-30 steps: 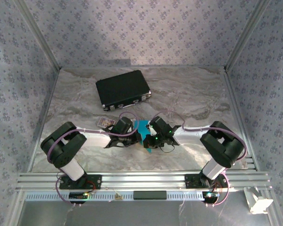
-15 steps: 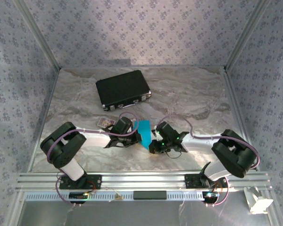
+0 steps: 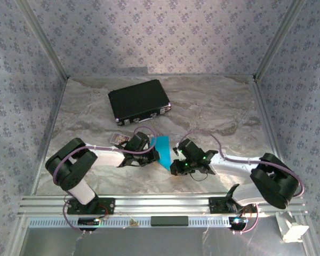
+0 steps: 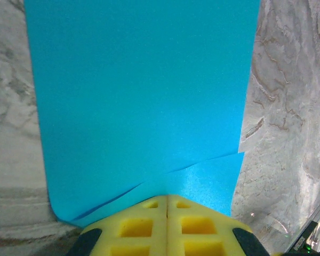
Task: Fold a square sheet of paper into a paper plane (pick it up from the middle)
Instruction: Third fold the triangle at the center of the table.
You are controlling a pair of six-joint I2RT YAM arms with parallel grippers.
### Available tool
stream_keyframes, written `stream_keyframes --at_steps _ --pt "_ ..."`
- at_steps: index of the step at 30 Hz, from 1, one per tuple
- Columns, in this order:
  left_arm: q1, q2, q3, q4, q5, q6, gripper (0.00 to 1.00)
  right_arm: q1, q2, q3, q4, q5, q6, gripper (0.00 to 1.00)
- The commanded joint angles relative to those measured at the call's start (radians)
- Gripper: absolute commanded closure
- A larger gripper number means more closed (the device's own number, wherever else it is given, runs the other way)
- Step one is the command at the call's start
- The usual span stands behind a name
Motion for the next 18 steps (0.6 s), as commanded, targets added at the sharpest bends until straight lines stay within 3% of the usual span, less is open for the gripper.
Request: stream_keyframes --at_steps 1,10,18 --pt "0.007 0.008 0.001 -0.090 -0.035 0.030 1.00 -0.014 -0.003 0.024 0.033 -0.019 0.023 0.94" --pt "0.007 0.009 0.005 -0.095 -0.026 0.039 1.00 -0.043 0.182 0.095 0.121 -0.069 0.041 0.90" --pt "0.008 0.004 0.016 -0.092 -0.011 0.050 1.00 -0.040 0.192 0.026 0.118 -0.040 0.075 0.92"
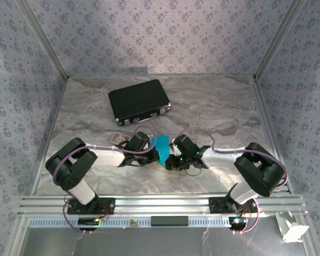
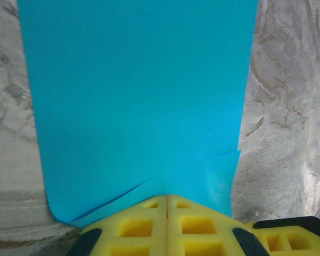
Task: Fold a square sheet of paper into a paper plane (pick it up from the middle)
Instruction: Third fold the triangle at the center of the table.
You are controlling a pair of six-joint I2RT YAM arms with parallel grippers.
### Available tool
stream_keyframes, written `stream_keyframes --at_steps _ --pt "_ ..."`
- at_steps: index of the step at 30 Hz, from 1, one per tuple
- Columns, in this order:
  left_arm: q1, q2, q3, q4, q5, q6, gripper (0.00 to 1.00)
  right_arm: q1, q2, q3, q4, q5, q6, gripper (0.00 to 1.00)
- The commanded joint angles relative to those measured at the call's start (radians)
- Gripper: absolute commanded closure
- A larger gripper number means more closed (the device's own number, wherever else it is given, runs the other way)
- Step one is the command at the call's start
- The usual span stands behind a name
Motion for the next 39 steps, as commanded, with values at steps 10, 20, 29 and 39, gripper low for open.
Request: stream_keyframes --at_steps 10,20,29,39 --pt "-0.004 -0.071 0.069 -0.092 0.020 0.069 0.91 0.000 0.003 -0.119 0.052 0.027 0.109 1.00" --pt "-0.046 -0.024 0.052 -0.044 0.027 0.006 0.91 -0.001 0.012 -0.122 0.071 0.028 0.128 1.00" --pt "-0.006 0.018 -0.012 -0.005 -0.007 0.005 0.93 0.000 -0.008 -0.124 0.062 0.036 0.125 1.00" --pt "0.007 0.030 -0.026 0.018 0.034 0.019 0.96 -0.001 -0.075 0.015 -0.016 0.018 0.032 0.95"
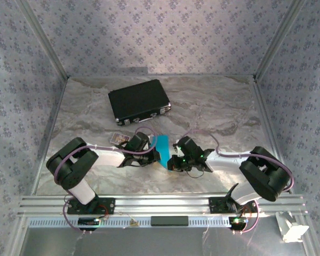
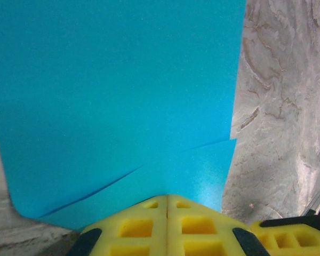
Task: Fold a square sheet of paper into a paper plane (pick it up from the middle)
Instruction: Third fold the triangle at the center of the table.
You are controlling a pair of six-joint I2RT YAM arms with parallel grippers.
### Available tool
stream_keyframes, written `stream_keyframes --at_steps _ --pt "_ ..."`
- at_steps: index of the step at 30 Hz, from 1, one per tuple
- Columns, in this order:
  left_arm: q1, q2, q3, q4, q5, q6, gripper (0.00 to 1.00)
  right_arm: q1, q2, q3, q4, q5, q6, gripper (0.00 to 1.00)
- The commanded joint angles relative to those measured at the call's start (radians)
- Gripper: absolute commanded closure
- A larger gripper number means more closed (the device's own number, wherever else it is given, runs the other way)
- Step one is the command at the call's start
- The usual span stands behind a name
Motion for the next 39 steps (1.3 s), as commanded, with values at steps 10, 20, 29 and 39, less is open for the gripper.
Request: stream_keyframes --at_steps 10,20,29,39 --pt "0.010 0.025 -0.001 -0.034 -0.001 0.033 0.98 -0.010 0.179 0.131 -0.098 0.022 -0.075 0.98" --pt "0.093 -0.004 -0.028 -0.034 0.000 0.070 0.98 -0.007 0.180 0.051 -0.120 0.036 -0.073 1.00" --pt "0.171 -0.020 -0.045 -0.066 0.016 0.113 0.98 -0.007 0.183 0.058 -0.137 0.038 -0.082 1.00" --pt "0.191 -0.081 -0.018 -0.135 0.008 0.108 0.97 -0.008 0.172 0.063 -0.145 0.028 -0.100 1.00"
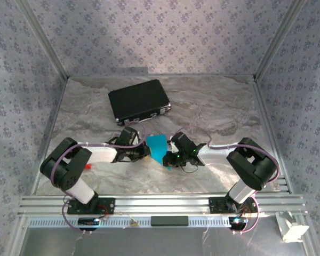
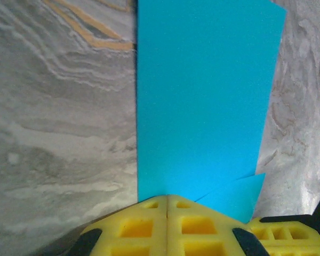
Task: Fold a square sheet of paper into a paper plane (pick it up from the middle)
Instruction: Third fold the triangle at the center of the table.
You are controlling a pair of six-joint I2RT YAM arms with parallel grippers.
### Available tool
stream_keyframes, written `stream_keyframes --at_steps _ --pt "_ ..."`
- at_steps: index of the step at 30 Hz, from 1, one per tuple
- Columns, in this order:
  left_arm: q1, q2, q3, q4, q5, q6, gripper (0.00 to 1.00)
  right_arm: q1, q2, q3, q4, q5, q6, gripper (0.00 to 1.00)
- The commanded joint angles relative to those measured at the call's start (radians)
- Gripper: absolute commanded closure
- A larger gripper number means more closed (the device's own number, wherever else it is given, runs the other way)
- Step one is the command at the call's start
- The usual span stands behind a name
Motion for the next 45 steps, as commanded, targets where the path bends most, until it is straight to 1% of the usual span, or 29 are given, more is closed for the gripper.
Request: stream_keyframes --at_steps 1,5,10,14,18,21,24,29,33,39,45 --pt "0.011 -0.038 0.006 -0.054 -0.034 0.013 0.97 0.003 0.014 -0.038 -0.157 0.033 -0.025 1.00" --pt "0.000 -0.101 0.005 -0.044 -0.031 -0.005 0.95 0.001 0.012 -0.036 -0.155 0.031 -0.028 1.00" --pt "-0.022 -0.150 0.022 -0.058 -0.023 0.026 0.91 -0.001 0.013 -0.036 -0.145 0.031 -0.023 1.00" --pt "-0.036 -0.119 0.035 -0.029 0.023 0.033 0.91 -0.002 0.012 -0.035 -0.140 0.030 -0.021 1.00" --pt "-0.064 -0.059 0.052 0.005 0.044 0.027 0.91 -0.004 0.014 -0.031 -0.142 0.029 -0.022 1.00" --pt "-0.076 -0.005 0.067 0.011 0.048 0.028 0.92 -0.006 0.011 -0.031 -0.141 0.024 -0.022 1.00" --pt "-0.075 0.028 0.064 -0.004 0.027 0.030 0.94 -0.006 0.003 -0.025 -0.138 0.019 -0.024 1.00" --pt "-0.073 0.054 0.047 -0.018 0.007 0.043 0.96 -0.008 -0.023 -0.007 -0.122 0.017 -0.031 1.00" --pt "-0.076 0.061 0.040 -0.009 0.027 0.061 0.99 -0.008 -0.032 0.041 -0.128 0.005 -0.064 1.00" --pt "-0.074 0.062 0.037 -0.011 0.032 0.061 1.00 0.011 0.036 0.137 -0.117 -0.039 -0.081 1.00" --pt "-0.076 0.066 0.035 -0.003 0.036 0.056 1.00 0.019 0.131 0.168 -0.067 -0.034 -0.051 1.00"
